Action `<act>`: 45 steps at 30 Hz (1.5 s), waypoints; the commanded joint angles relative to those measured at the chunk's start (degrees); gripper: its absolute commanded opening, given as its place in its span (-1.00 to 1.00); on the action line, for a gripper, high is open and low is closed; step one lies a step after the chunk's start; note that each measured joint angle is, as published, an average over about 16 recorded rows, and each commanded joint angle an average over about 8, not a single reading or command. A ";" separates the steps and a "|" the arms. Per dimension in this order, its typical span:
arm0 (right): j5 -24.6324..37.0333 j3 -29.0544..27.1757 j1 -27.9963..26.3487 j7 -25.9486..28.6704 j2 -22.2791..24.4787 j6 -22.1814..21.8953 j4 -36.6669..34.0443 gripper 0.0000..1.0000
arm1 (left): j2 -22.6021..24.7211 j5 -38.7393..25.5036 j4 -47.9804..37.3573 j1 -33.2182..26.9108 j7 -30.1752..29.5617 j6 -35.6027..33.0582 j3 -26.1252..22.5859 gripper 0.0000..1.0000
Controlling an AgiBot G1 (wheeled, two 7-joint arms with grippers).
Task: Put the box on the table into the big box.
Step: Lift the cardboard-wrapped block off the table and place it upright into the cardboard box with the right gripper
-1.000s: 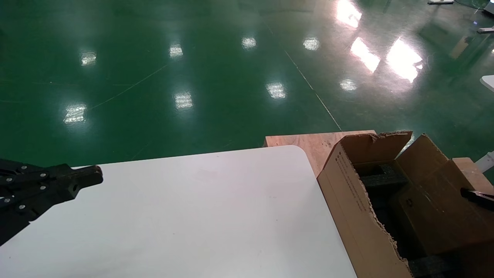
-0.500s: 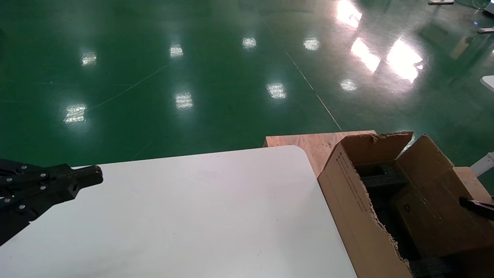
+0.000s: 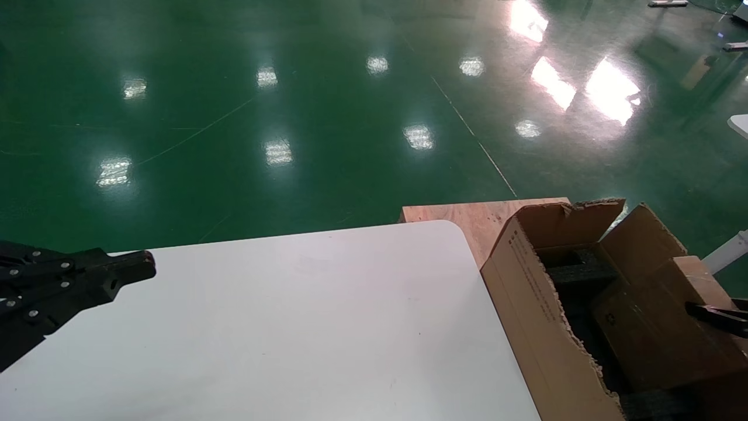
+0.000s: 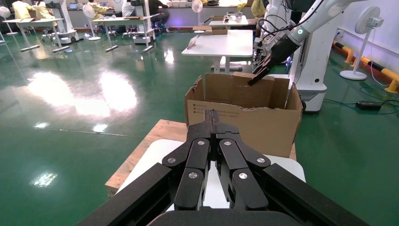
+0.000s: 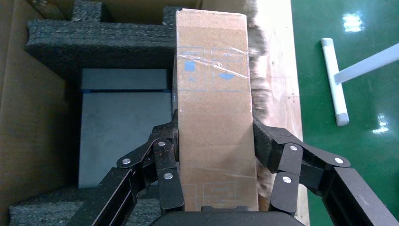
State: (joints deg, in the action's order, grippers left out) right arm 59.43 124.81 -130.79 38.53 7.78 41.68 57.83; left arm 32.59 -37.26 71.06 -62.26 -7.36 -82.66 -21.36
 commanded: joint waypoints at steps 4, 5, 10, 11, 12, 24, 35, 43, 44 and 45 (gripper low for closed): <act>-3.37 3.05 0.23 -1.46 -1.76 -0.87 -0.96 -1.00 | 0.00 0.00 0.00 0.00 0.00 0.00 0.00 -1.00; -4.01 3.61 0.33 -1.73 -2.09 -1.08 -1.20 -1.00 | 0.00 0.00 0.00 0.00 0.00 0.00 0.00 -1.00; -6.89 6.02 0.98 -2.89 -3.66 -1.93 -2.43 -1.00 | 0.00 0.00 0.00 0.00 0.00 0.00 0.00 -1.00; -7.44 6.45 1.14 -3.08 -3.96 -2.10 -2.66 -1.00 | 0.00 0.00 0.00 0.00 0.00 0.00 0.00 -1.00; -7.98 6.87 1.30 -3.27 -4.26 -2.28 -2.88 -1.00 | 0.00 0.00 0.00 0.00 0.00 0.00 0.00 -1.00; -14.46 10.65 3.88 -5.83 -8.36 -4.51 -5.21 -1.00 | 0.00 0.00 0.00 0.00 0.00 0.00 0.00 -0.89; -18.20 11.90 5.67 -8.42 -10.34 -5.50 -6.77 1.00 | 0.00 0.01 -0.02 0.01 0.00 0.01 0.00 1.00; -17.93 11.83 5.63 -8.40 -10.24 -5.55 -6.74 1.00 | 0.00 0.01 -0.02 0.01 0.00 0.01 0.01 1.00; -17.86 11.82 5.61 -8.38 -10.21 -5.53 -6.71 1.00 | 0.00 0.01 -0.02 0.01 0.00 0.01 0.01 1.00; -17.80 11.81 5.59 -8.37 -10.18 -5.52 -6.68 1.00 | 0.00 0.01 -0.02 0.01 0.00 0.01 0.01 1.00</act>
State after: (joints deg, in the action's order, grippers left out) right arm 41.57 136.62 -125.20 30.16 -2.42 36.17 51.14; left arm 32.59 -37.25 71.04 -62.24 -7.36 -82.65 -21.35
